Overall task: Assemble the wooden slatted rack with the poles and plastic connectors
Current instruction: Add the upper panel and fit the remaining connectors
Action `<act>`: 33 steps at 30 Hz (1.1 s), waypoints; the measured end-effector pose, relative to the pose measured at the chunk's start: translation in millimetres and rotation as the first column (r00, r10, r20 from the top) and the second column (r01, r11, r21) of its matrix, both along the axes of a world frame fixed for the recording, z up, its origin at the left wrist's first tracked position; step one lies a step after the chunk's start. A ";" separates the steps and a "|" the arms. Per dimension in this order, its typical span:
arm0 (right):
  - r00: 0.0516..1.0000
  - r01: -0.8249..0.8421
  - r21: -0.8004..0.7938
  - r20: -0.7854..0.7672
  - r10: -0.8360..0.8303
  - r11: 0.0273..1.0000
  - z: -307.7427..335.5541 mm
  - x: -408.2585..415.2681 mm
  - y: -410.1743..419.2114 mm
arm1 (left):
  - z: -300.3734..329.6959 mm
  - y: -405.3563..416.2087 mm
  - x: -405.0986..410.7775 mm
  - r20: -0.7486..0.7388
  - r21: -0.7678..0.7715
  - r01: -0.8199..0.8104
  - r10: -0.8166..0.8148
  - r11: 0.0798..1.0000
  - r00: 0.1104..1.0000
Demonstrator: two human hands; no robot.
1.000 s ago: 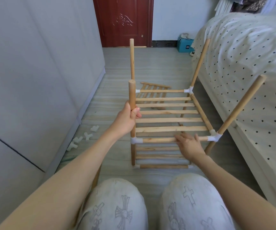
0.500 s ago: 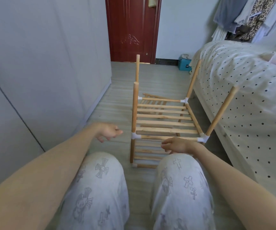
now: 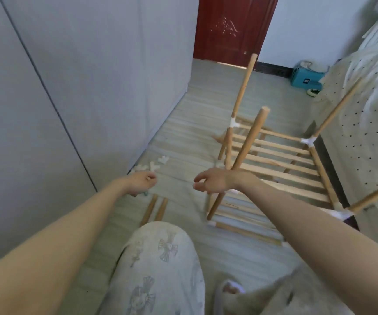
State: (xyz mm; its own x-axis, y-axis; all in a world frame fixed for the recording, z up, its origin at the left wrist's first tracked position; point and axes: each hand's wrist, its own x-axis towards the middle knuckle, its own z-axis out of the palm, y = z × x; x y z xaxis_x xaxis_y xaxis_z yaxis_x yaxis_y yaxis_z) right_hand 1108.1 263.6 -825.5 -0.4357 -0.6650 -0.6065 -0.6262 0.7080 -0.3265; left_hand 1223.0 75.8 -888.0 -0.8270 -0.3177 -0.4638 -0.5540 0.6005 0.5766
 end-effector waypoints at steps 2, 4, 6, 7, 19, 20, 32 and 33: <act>0.999 -0.039 0.022 -0.034 0.040 0.999 -33.3 -8.1 -31.2 | -32.7 -17.6 -1.2 -0.007 0.022 -0.037 0.037 0.999 0.999; 0.999 -0.043 0.044 0.009 0.043 0.998 -74.0 -19.1 -56.9 | -65.4 -32.8 -3.6 -0.007 0.004 -0.078 0.078 0.997 0.997; 0.999 -0.010 0.057 0.037 0.008 0.998 -121.7 -35.6 -77.3 | -99.6 -47.0 -9.7 0.008 0.009 -0.129 0.129 0.992 0.992; 0.999 0.008 0.061 0.031 -0.010 0.998 -145.7 -45.2 -87.5 | -115.6 -56.0 -14.4 0.021 -0.006 -0.143 0.143 0.990 0.989; 0.996 0.019 0.094 -0.084 -0.011 0.995 -328.0 -95.5 -134.5 | -273.0 -163.1 -94.5 -0.061 -0.354 -0.163 0.151 0.921 0.987; 0.996 0.010 0.096 -0.089 -0.001 0.995 -333.3 -95.0 -133.8 | -279.0 -167.3 -98.7 -0.110 -0.365 -0.197 0.168 0.910 0.980; 0.971 0.131 0.151 0.181 -0.157 0.980 -282.0 -75.3 -119.4 | -231.0 -133.9 -96.7 -0.203 -0.151 -0.356 0.323 0.922 0.924; 0.964 0.151 0.148 0.199 -0.179 0.977 -272.7 -71.6 -118.6 | -218.8 -126.3 -97.7 -0.233 -0.090 -0.388 0.360 0.917 0.903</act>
